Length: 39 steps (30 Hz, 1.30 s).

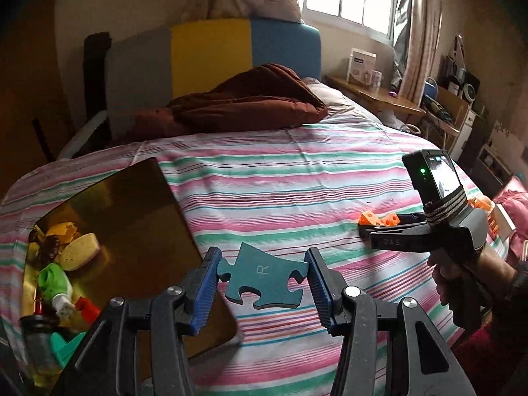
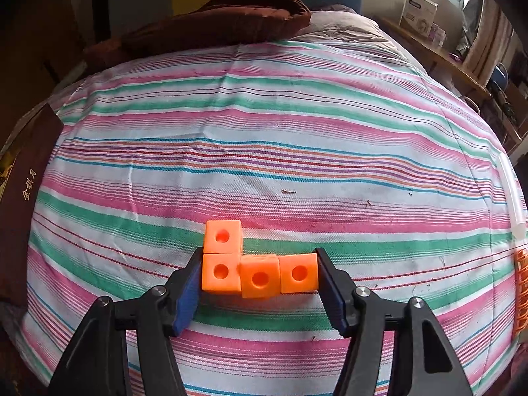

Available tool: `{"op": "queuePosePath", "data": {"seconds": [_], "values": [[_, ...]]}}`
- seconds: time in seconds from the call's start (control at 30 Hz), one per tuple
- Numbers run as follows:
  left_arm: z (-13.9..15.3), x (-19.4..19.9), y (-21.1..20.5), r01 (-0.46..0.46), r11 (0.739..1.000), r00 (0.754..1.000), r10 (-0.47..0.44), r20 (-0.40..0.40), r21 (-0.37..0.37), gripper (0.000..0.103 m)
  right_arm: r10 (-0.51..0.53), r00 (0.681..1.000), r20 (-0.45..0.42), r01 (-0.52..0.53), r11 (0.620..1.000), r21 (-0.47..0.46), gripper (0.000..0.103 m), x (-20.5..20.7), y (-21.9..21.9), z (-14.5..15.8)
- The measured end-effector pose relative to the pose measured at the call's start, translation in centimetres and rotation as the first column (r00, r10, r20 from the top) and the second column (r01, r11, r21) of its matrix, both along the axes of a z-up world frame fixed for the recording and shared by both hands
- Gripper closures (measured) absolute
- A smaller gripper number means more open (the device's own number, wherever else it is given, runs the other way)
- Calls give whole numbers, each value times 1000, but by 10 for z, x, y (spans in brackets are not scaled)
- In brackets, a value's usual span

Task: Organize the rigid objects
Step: 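Lower the teal puzzle piece into the gold tray and open the left gripper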

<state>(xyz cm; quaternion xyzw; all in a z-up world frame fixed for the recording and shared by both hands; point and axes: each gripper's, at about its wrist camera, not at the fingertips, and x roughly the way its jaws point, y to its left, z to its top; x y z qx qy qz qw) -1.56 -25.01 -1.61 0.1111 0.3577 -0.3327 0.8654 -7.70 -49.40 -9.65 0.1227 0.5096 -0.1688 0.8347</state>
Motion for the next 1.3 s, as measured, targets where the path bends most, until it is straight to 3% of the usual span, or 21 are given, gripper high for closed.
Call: {"op": "queuePosePath", "data": {"seconds": [0.63,0.77,1.0,1.1,1.3], "values": [[-2,14,64,-116,993,993,115,-34,-26,51,40,999,5,-39,997,-69,39,-3,8,1],[-3,28,101,-184,982,980,180,-82,-52,51,44,999,4,-44,996,-82,39,-3,10,1],[-17,58,170,-338,940,929,323,-184,-57,51,49,999,1,-49,995,-93,39,-2,12,2],[-21,68,177,-364,930,916,347,-203,-54,51,51,999,-2,-51,994,-94,40,-1,12,3],[-20,96,162,-364,930,915,344,-212,-58,51,61,998,-6,-61,993,-104,42,0,14,3]]}}
